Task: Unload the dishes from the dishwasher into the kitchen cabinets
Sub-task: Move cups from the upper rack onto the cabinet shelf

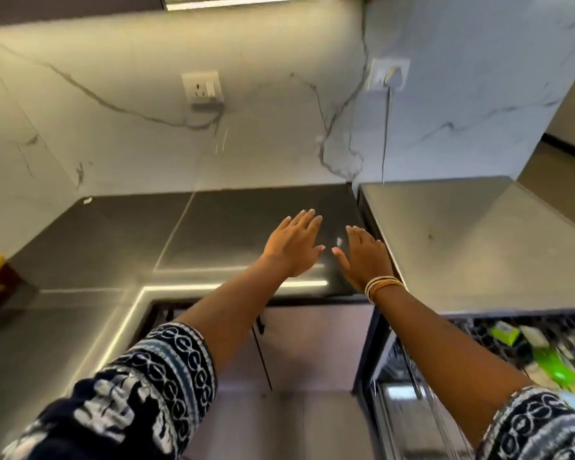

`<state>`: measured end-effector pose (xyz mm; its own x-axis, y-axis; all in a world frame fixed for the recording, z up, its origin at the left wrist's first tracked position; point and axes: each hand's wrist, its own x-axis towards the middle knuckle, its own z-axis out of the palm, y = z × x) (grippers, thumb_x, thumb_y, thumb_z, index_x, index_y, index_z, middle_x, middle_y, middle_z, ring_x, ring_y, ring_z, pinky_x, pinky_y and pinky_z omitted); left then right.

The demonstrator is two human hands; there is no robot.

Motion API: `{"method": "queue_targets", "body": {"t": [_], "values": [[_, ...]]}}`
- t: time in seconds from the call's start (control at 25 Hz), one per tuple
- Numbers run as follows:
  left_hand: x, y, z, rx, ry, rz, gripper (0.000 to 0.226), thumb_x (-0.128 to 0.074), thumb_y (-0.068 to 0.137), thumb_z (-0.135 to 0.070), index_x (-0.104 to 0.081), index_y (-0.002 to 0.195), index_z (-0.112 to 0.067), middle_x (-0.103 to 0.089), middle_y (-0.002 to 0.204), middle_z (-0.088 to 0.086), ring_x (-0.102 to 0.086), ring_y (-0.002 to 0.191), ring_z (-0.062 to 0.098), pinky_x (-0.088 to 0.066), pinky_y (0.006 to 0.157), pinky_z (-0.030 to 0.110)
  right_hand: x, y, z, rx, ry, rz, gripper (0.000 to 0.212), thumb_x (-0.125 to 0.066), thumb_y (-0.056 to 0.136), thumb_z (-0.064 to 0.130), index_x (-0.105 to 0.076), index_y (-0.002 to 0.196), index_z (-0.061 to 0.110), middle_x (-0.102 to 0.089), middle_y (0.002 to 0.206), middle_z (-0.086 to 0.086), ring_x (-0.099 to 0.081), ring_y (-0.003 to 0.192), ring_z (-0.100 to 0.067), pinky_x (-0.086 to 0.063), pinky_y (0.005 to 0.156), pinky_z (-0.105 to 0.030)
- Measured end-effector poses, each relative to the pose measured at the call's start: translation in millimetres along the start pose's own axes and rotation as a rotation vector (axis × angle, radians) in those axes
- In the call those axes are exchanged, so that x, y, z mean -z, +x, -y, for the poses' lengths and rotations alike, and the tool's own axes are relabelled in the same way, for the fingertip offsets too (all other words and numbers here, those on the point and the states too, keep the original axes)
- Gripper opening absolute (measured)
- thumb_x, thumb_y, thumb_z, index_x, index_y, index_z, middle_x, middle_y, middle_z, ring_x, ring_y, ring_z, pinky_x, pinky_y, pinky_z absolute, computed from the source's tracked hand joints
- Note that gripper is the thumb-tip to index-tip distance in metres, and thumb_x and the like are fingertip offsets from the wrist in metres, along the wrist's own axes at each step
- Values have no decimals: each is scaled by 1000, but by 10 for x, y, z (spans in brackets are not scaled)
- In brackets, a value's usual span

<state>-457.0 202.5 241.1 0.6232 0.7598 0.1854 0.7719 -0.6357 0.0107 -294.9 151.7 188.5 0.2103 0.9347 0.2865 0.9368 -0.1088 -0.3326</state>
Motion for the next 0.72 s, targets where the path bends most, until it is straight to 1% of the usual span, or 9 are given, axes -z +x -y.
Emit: {"method": "queue_targets", "body": {"t": [0.12, 0.24, 0.36, 0.52, 0.6, 0.72], "values": [[-662, -496, -552, 16, -80, 76, 66, -46, 94, -42, -24, 149, -12, -21, 158, 8, -17, 147, 22, -17, 119, 38, -355, -784, -532, -50, -1, 104, 64, -45, 94, 47, -33, 145, 10, -40, 148, -12, -39, 136, -28, -34, 110, -50], [-1266, -958, -1216, -11, -142, 190, 66, -46, 94, -41, -24, 149, -11, -22, 158, 10, -18, 147, 23, -18, 119, 39, -627, -1589, -1012, -102, -12, 226, 62, -46, 94, 45, -36, 143, 8, -43, 145, -13, -41, 134, -29, -36, 109, -49], [-1671, -1269, -1714, -30, -183, 251, 66, -45, 95, -41, -23, 149, -10, -22, 157, 11, -19, 146, 23, -19, 120, 39, -784, -2229, -1383, -146, -8, 298, 57, -46, 94, 44, -41, 139, 9, -46, 141, -12, -44, 131, -29, -37, 107, -48], [-2040, -1509, -2354, -104, -191, 369, 64, -46, 95, -39, -26, 147, -9, -25, 156, 12, -22, 145, 25, -21, 119, 38, -844, -2888, -1891, -251, 11, 355, 48, -48, 94, 42, -48, 128, 9, -53, 131, -12, -52, 120, -30, -43, 98, -46], [-2109, -1492, -2586, -123, -218, 367, 62, -48, 95, -36, -29, 146, -8, -28, 155, 12, -26, 144, 27, -23, 117, 38, -818, -3045, -2065, -308, 31, 357, 46, -48, 94, 41, -48, 127, 9, -54, 129, -13, -53, 118, -31, -45, 97, -47], [-2187, -1434, -2915, -174, -233, 363, 59, -52, 93, -34, -33, 143, -8, -35, 151, 12, -35, 138, 27, -29, 113, 37, -760, -3223, -2343, -361, 10, 359, 46, -45, 95, 40, -46, 129, 8, -53, 130, -13, -53, 118, -31, -43, 97, -44]]}}
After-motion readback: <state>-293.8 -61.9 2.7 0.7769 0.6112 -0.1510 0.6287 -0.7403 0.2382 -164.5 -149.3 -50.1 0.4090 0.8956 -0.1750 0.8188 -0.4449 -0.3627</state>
